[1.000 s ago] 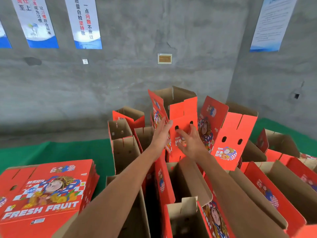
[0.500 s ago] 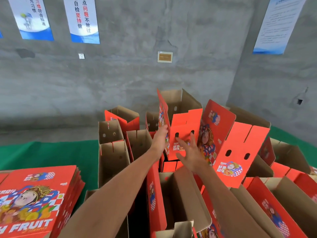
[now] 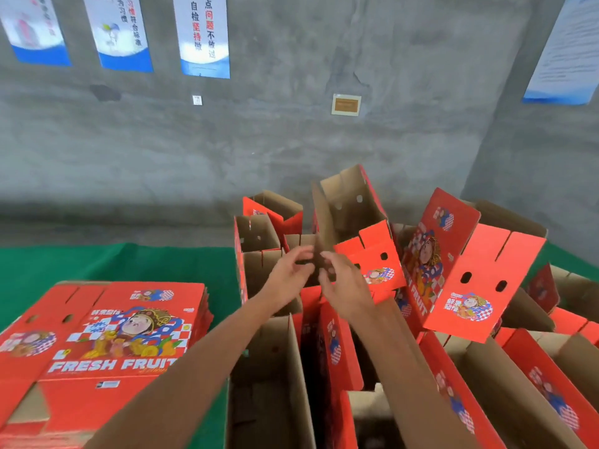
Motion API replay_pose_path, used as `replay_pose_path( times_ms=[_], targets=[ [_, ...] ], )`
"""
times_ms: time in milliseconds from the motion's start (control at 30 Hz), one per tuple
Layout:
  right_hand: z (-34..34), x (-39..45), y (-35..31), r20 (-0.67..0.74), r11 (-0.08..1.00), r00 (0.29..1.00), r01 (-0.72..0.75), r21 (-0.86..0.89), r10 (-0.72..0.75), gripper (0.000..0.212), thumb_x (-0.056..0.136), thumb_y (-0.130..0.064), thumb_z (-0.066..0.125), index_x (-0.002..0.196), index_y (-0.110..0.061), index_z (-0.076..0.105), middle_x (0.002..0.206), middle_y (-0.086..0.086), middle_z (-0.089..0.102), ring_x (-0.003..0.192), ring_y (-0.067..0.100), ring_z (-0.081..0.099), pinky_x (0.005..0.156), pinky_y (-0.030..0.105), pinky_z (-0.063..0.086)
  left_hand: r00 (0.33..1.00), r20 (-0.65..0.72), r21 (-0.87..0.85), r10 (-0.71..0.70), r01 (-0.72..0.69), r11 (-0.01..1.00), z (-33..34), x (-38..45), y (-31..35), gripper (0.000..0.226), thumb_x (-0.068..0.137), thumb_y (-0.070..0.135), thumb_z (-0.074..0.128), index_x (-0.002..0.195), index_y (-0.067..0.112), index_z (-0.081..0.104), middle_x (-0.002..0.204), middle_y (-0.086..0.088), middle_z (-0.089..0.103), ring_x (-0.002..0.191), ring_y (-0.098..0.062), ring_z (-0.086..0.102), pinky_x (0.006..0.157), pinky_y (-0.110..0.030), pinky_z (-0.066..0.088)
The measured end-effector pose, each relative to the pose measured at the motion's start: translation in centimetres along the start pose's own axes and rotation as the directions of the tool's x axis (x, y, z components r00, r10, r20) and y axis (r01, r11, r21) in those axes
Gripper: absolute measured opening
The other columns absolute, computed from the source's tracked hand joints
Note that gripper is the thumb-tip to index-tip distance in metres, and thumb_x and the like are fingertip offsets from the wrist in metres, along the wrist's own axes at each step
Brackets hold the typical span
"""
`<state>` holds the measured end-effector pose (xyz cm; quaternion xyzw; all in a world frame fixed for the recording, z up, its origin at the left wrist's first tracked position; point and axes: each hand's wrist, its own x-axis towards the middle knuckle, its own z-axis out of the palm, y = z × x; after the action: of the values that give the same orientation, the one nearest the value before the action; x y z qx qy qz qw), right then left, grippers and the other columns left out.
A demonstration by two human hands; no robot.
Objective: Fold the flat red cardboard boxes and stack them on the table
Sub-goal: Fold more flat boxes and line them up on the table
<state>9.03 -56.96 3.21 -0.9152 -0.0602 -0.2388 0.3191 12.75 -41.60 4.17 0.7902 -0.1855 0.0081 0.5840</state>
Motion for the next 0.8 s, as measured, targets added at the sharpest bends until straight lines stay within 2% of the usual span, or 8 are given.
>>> replay_pose_path(
  times_ms=[67,233,300,367,433,533,700,800],
  targets=[
    [2.4,-0.7,-3.6,0.043,1.0,0.999,0.007,0.025,-0.008,0.042,0.099,-0.019,0.061,0.141,-0.017,0.058,0.133,0.004,0.065,0.119,0.022,0.064,0.104,0.041,0.05,1.0,-0.005,0.102,-0.009,0.01,0.995,-4.7,-3.2,-2.5,0.041,0.103,0.003,0.056,0.143,0.013,0.056,0.132,0.0,0.062,0.111,-0.002,0.06,0.097,-0.012,0.049],
    [9.6,-3.6,-11.5,0.162,0.998,0.987,0.006,0.064,-0.016,0.043,0.101,-0.026,0.059,0.143,-0.024,0.055,0.134,-0.001,0.065,0.12,0.016,0.063,0.102,0.033,0.049,0.977,-0.152,0.293,-0.153,0.192,0.937,-16.9,-11.0,-10.7,0.043,0.102,0.009,0.06,0.145,0.011,0.054,0.139,-0.004,0.06,0.124,-0.021,0.06,0.104,-0.028,0.047],
    [13.1,-4.9,-14.1,0.255,0.994,0.967,-0.042,0.102,0.015,0.046,0.102,-0.029,0.059,0.147,-0.024,0.05,0.14,-0.001,0.061,0.124,0.016,0.061,0.104,0.036,0.05,0.95,-0.192,0.384,-0.245,0.303,0.872,-21.5,-14.0,-13.7,0.046,0.101,0.017,0.065,0.146,0.014,0.054,0.143,-0.006,0.059,0.123,-0.021,0.06,0.099,-0.031,0.049],
    [16.8,-6.4,-16.2,0.354,0.988,0.934,-0.101,0.121,0.052,0.047,0.102,-0.032,0.06,0.147,-0.024,0.047,0.139,-0.001,0.06,0.119,0.01,0.062,0.098,0.031,0.053,0.911,-0.231,0.508,-0.343,0.413,0.756,-25.8,-16.9,-16.7,0.048,0.097,0.032,0.07,0.143,0.021,0.057,0.144,-0.006,0.058,0.133,-0.03,0.056,0.108,-0.04,0.047],
    [20.3,-7.8,-18.0,0.448,0.984,0.893,-0.12,0.133,0.049,0.041,0.102,-0.031,0.062,0.14,-0.022,0.05,0.131,-0.001,0.064,0.103,0.002,0.063,0.085,0.022,0.054,0.842,-0.268,0.627,-0.468,0.522,0.578,-29.5,-19.9,-19.2,0.064,0.091,0.054,0.071,0.148,0.035,0.048,0.158,-0.002,0.043,0.151,-0.039,0.032,0.123,-0.057,0.026],
    [24.7,-9.6,-19.7,0.555,0.978,0.821,-0.2,0.066,0.13,0.028,0.101,-0.023,0.062,0.127,-0.018,0.053,0.117,0.002,0.069,0.098,0.014,0.068,0.083,0.039,0.061,0.779,-0.285,0.687,-0.558,0.572,0.447,-33.7,-23.9,-22.2,0.096,0.08,0.079,0.067,0.159,0.05,0.022,0.173,-0.005,0.005,0.157,-0.043,0.002,0.117,-0.076,0.004],
    [29.2,-12.9,-20.1,0.609,0.926,0.698,-0.278,-0.254,0.377,0.025,0.097,-0.028,0.06,0.118,-0.015,0.054,0.113,0.008,0.062,0.097,0.023,0.065,0.085,0.041,0.058,0.75,-0.449,0.715,-0.485,0.628,0.307,-38.3,-27.3,-25.3,0.09,0.086,0.088,0.039,0.16,0.038,0.023,0.172,-0.01,0.001,0.157,-0.04,-0.003,0.124,-0.065,0.007],
    [30.3,-14.1,-20.0,0.554,0.9,0.709,-0.335,-0.28,0.437,0.026,0.1,-0.025,0.057,0.122,-0.011,0.053,0.123,0.012,0.056,0.101,0.025,0.061,0.084,0.036,0.051,0.77,-0.47,0.735,-0.431,0.612,0.292,-39.3,-28.5,-26.2,0.092,0.092,0.083,0.033,0.159,0.02,0.027,0.168,-0.018,0.015,0.157,-0.041,0.004,0.127,-0.059,0.014]
  ],
)
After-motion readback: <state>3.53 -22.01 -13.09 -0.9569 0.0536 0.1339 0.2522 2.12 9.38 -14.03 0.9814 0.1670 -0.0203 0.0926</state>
